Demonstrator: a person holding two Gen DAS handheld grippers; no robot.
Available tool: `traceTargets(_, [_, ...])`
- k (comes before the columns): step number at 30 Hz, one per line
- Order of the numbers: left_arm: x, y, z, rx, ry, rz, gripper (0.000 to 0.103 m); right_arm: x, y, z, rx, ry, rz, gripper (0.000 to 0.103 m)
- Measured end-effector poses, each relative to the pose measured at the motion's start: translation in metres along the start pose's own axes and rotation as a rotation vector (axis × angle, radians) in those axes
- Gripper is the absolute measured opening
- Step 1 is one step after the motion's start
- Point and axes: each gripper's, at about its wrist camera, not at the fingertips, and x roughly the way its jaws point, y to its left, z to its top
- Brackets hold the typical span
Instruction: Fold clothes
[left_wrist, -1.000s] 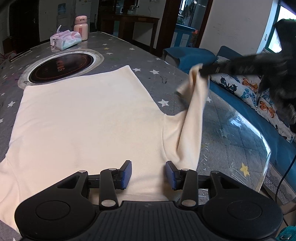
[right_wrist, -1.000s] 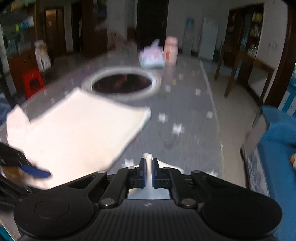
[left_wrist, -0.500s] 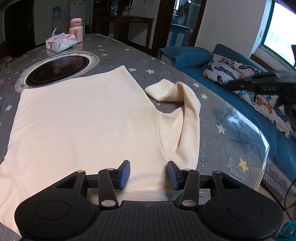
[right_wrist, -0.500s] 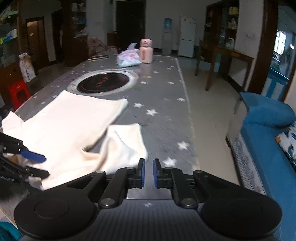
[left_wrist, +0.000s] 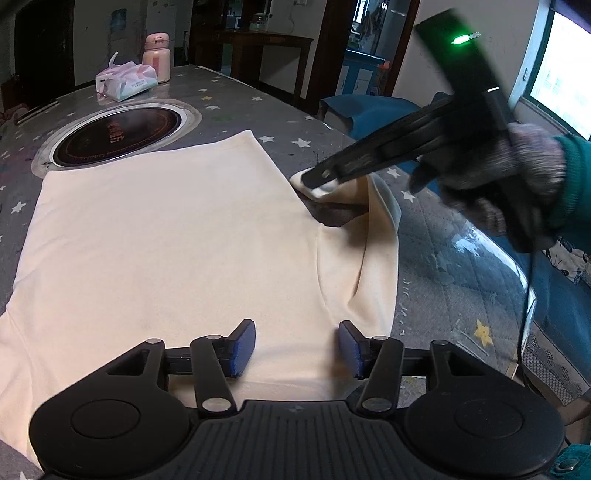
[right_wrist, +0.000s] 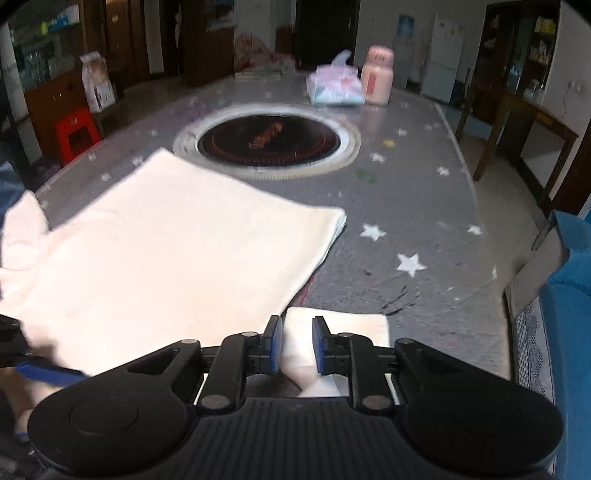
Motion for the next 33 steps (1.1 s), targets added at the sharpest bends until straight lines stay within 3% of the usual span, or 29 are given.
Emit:
traceTargets(6, [0.0, -0.001, -0.001, 0.003, -0.003, -0.003, 0.058, 0.016, 0.003, -0.003, -0.015, 0.032, -0.013, 0.017])
traceTargets(8, [0.0, -0.002, -0.001, 0.004, -0.003, -0.002, 0.058, 0.015, 0.004, -0.004, -0.022, 0.021, -0.037, 0.006])
traceTargets(10, [0.0, -0.002, -0.001, 0.004, -0.002, -0.001, 0.058, 0.008, 0.002, -0.006, -0.025, -0.006, -0.073, 0.004])
traceTargets(16, [0.0, -0.003, -0.002, 0.012, -0.004, 0.004, 0.058, -0.047, -0.023, -0.016, 0.06, -0.151, -0.143, 0.003])
traceTargets(21, [-0.001, -0.003, -0.003, 0.018, -0.008, 0.002, 0.059, -0.104, -0.046, -0.047, 0.149, -0.245, -0.224, 0.003])
traceTargets(24, [-0.001, -0.004, -0.004, 0.024, -0.008, 0.004, 0.06, -0.121, -0.057, -0.076, 0.216, -0.233, -0.27, 0.003])
traceTargets(29, [-0.001, -0.007, -0.006, 0.033, -0.011, 0.006, 0.061, -0.121, -0.08, -0.121, 0.327, -0.134, -0.363, 0.006])
traceTargets(33, [-0.002, -0.006, -0.006, 0.02, -0.012, 0.007, 0.062, -0.12, -0.088, -0.13, 0.35, -0.123, -0.367, 0.009])
